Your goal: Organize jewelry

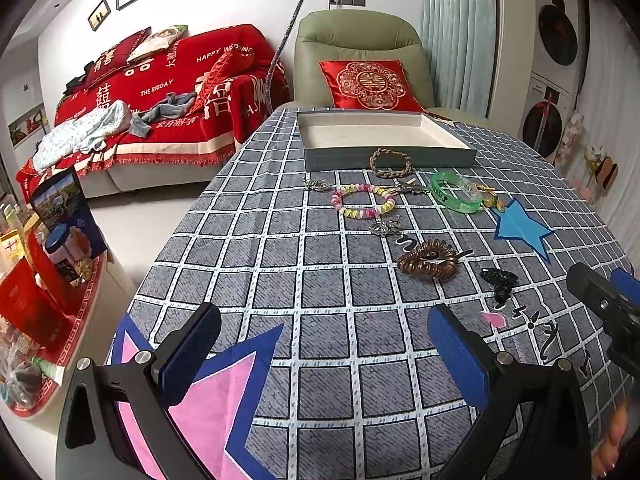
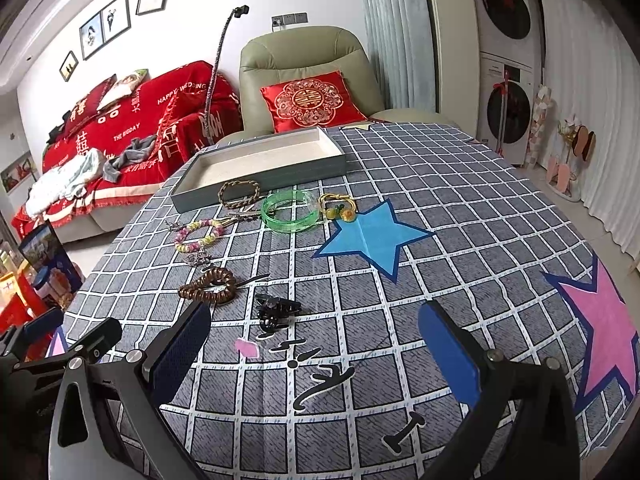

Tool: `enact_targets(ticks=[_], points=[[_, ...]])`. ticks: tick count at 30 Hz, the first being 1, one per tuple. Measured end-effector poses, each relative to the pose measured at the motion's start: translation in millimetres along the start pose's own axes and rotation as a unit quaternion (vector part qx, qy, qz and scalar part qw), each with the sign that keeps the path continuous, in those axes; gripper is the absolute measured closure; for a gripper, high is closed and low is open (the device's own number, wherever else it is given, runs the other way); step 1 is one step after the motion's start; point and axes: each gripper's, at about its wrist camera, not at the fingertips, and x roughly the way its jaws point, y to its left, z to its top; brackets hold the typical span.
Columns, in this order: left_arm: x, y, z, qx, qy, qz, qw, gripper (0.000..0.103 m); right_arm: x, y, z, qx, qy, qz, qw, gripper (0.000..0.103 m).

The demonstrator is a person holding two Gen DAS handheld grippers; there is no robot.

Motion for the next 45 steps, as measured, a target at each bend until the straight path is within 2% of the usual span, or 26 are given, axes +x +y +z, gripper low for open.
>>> enact_targets(ticks=[4,10,20,26,32,38,43,45], points=[[2,-1,5,0.003,0.005,-0.007,1.0000,0.000,-1,-2,1,-0.003,0.001,-0.001,1.000,0.000],[10,-5,10,0.009,0.031,-0.028,0.9991,0.000,-1,-10,9,0.006,0.009,-0.001,1.000,0.000],[40,-1,29,-0.026,0.083,-0.078,0.9931,0.000,8,-20,14,0.013,0.036,0.009,0.999,0.000],[55,-15,36,0.018,0.081,-0.081,0.9932,0.000,21,-25,13,0.011,0.065,0.021,0.998,0.000],[75,-30,40,0.042,0.106,-0.106,0.9878,0.000,37,-19,8,-0.020,0.098,0.036,0.994,0.000],[92,-38,48,0.026,0.120,-0.123,0.9848,0.000,54,-10,3,-0.053,0.123,0.045,0.990,0.000],[103,-42,51,0.030,0.125,-0.111,0.9855,0.005,71,3,4,-0.079,0.135,0.051,0.986,0.001],[105,-44,52,0.034,0.122,-0.106,0.9862,0.009,78,9,3,-0.088,0.140,0.051,0.985,0.004]])
